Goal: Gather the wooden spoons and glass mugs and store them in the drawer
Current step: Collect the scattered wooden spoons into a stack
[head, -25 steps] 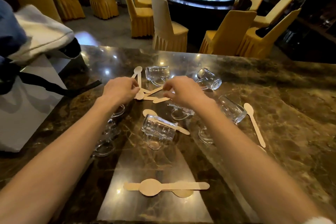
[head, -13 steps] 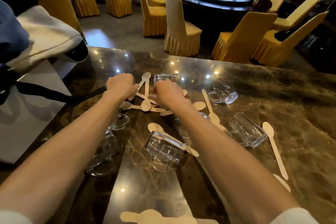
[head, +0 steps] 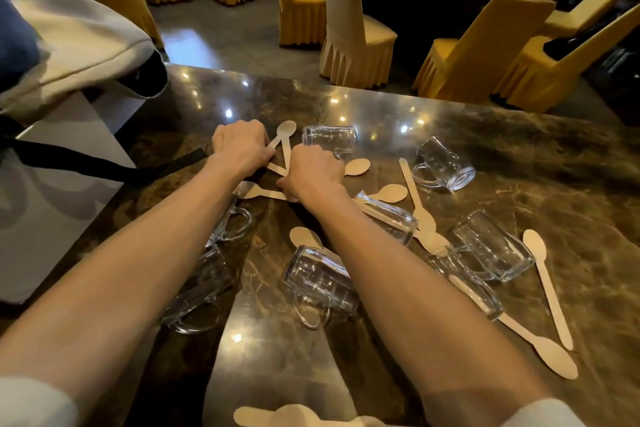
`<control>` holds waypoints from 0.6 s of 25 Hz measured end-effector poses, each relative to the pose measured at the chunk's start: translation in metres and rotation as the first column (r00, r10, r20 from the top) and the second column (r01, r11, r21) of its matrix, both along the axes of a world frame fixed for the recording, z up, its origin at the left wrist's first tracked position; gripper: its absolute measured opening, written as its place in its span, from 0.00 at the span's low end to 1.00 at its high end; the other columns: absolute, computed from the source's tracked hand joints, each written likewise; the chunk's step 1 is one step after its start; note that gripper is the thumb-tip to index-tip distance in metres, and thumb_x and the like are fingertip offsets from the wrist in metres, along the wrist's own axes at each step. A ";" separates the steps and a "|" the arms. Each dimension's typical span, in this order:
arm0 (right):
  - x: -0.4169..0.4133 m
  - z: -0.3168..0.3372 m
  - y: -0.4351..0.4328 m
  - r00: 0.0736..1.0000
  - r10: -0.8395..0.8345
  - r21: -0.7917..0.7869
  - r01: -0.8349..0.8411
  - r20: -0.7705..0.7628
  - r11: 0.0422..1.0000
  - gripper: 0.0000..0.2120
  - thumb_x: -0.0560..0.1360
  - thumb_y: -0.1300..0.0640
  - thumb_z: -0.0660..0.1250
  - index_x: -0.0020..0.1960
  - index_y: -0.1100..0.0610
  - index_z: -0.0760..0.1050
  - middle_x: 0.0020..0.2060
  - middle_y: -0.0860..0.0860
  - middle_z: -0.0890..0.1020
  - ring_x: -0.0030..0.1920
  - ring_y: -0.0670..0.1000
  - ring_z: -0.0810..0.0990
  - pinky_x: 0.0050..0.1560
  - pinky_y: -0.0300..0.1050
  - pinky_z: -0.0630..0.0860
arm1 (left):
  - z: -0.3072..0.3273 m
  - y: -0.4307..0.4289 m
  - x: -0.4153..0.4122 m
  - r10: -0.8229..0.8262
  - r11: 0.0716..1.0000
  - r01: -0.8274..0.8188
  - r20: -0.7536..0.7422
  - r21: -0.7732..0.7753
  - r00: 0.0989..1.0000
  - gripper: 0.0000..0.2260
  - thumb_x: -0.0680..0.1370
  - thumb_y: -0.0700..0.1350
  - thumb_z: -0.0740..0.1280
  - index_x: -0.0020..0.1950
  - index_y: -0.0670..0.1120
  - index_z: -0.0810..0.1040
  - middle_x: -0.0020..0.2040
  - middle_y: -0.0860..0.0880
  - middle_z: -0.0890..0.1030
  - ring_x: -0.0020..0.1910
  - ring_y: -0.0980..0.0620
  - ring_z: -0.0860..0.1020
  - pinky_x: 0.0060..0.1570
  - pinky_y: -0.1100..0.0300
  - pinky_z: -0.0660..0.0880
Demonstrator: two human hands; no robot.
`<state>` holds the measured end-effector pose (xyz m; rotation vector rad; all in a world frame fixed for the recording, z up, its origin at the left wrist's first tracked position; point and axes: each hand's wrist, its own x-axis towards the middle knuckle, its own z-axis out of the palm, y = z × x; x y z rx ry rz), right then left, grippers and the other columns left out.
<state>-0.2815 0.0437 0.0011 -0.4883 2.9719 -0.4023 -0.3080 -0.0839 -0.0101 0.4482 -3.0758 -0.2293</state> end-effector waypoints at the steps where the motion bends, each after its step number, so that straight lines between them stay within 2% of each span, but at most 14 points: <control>1: 0.000 0.000 0.000 1.000 -0.011 -0.011 0.012 0.025 1.000 0.13 0.72 0.54 0.70 0.54 0.58 0.75 0.42 0.54 0.75 0.47 0.57 0.78 0.38 0.47 0.68 | 0.000 0.000 0.000 -0.003 1.000 0.003 -0.007 0.003 1.000 0.09 0.75 0.53 0.66 0.41 0.50 0.82 0.33 0.51 0.78 0.38 0.50 0.77 0.44 0.54 0.72; 4: -0.003 0.002 0.001 0.995 -0.039 -0.028 0.041 0.089 0.999 0.12 0.72 0.54 0.69 0.53 0.58 0.75 0.42 0.54 0.76 0.46 0.56 0.78 0.39 0.47 0.69 | 0.002 -0.001 0.002 -0.007 1.000 0.008 -0.034 0.011 0.999 0.09 0.76 0.54 0.65 0.44 0.51 0.82 0.36 0.50 0.79 0.39 0.49 0.77 0.46 0.53 0.72; 8: -0.005 0.002 0.002 0.993 -0.076 -0.041 0.080 0.095 0.996 0.12 0.72 0.54 0.69 0.54 0.58 0.76 0.47 0.55 0.80 0.48 0.56 0.78 0.41 0.48 0.70 | 0.004 0.002 0.006 -0.014 1.000 0.015 -0.069 0.021 0.998 0.11 0.77 0.53 0.64 0.48 0.48 0.81 0.35 0.50 0.77 0.38 0.50 0.75 0.45 0.52 0.73; 11: -0.004 0.004 0.005 0.995 -0.086 -0.074 0.090 0.057 0.993 0.11 0.72 0.53 0.69 0.52 0.57 0.78 0.41 0.53 0.78 0.43 0.54 0.78 0.39 0.47 0.70 | 0.010 -0.002 0.008 -0.039 0.990 0.054 -0.111 0.132 0.993 0.11 0.77 0.52 0.65 0.51 0.46 0.81 0.37 0.50 0.77 0.38 0.51 0.75 0.38 0.56 0.72; 15: -0.005 0.018 0.016 0.997 -0.077 -0.132 0.074 -0.020 0.989 0.10 0.72 0.53 0.69 0.49 0.57 0.78 0.37 0.52 0.75 0.40 0.52 0.76 0.36 0.46 0.70 | 0.026 -0.011 0.014 -0.112 0.967 0.148 -0.175 0.209 0.978 0.11 0.77 0.50 0.65 0.56 0.47 0.80 0.45 0.48 0.81 0.41 0.52 0.75 0.41 0.57 0.71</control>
